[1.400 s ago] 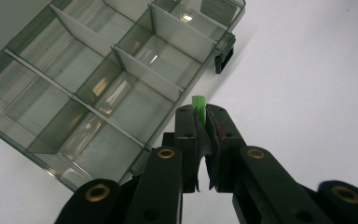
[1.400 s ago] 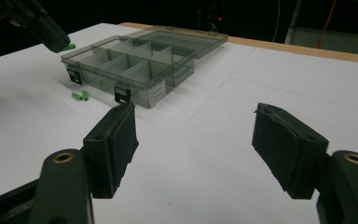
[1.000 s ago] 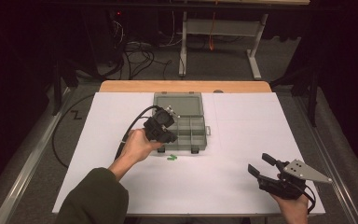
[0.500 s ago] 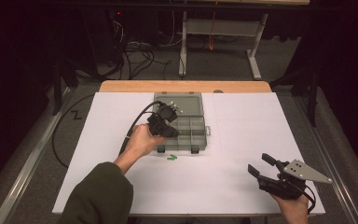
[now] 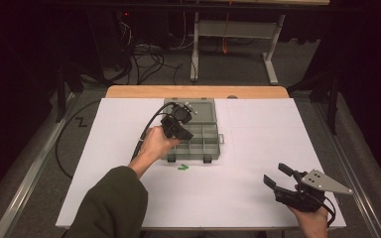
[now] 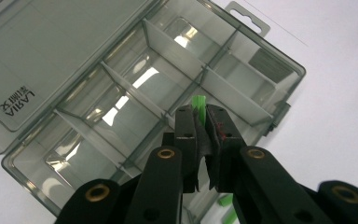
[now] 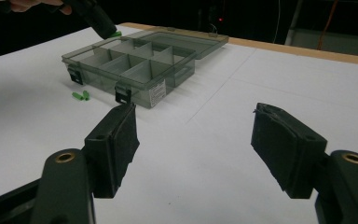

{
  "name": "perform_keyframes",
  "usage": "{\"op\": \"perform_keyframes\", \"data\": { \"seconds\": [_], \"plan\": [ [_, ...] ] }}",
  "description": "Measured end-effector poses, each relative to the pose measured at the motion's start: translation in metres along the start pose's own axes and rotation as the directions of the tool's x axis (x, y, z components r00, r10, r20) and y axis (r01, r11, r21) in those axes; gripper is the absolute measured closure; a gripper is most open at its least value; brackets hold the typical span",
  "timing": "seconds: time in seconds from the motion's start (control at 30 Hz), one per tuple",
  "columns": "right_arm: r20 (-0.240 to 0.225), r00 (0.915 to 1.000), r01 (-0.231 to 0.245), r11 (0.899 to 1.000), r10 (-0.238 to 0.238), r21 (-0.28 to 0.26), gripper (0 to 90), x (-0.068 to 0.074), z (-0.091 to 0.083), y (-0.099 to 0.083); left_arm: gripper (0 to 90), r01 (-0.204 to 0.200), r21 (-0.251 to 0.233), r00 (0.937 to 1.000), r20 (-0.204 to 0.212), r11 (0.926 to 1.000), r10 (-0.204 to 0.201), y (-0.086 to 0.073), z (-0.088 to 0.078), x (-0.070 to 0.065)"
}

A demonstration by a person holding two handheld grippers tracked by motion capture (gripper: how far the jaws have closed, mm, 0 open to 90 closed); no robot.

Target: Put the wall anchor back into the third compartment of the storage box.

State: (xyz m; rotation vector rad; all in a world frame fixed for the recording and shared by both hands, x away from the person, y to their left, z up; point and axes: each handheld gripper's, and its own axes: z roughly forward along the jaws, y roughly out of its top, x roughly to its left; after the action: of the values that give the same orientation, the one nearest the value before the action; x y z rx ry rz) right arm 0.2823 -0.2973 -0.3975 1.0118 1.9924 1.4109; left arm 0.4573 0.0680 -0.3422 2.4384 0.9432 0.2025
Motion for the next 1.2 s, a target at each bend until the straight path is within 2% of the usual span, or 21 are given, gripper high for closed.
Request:
{"op": "perform_keyframes", "data": {
  "seconds": [0.13, 0.5, 0.63, 0.8, 1.0, 1.2],
  "plan": [
    [-0.001, 1.0, -0.003, 1.0, 0.003, 0.0, 33.2, -0.001, 0.0, 0.0, 83.4, 0.021, -0.01, 0.9998, -0.006, 0.9997, -0.021, 0.006, 0.004, 0.002],
    [-0.003, 1.0, -0.003, 1.0, 0.003, -0.002, 33.2, -0.001, -0.001, 0.0, 83.4, 0.043, 0.016, 0.9983, -0.04, 0.999, -0.042, 0.016, 0.021, 0.007],
    [-0.004, 1.0, -0.001, 1.0, 0.001, -0.003, 33.1, -0.001, -0.001, 0.0, 83.3, 0.065, 0.019, 0.9976, -0.025, 0.9977, -0.065, 0.019, 0.029, 0.008],
    [-0.01, 0.9999, 0.001, 1.0, -0.001, -0.004, 33.1, 0.0, -0.001, 0.001, 83.3, 0.071, 0.019, 0.997, -0.034, 0.9973, -0.07, 0.023, 0.034, 0.007],
    [-0.011, 0.9999, 0.003, 1.0, -0.003, -0.004, 33.1, 0.0, -0.001, 0.0, 83.3, 0.09, 0.04, 0.9951, -0.044, 0.9952, -0.088, 0.021, 0.042, 0.012],
    [-0.007, 1.0, 0.0, 1.0, 0.0, -0.007, 33.1, 0.0, -0.002, 0.0, 83.2, 0.085, 0.047, 0.9954, -0.047, 0.9953, -0.083, 0.022, 0.048, 0.013]
  ]
}}
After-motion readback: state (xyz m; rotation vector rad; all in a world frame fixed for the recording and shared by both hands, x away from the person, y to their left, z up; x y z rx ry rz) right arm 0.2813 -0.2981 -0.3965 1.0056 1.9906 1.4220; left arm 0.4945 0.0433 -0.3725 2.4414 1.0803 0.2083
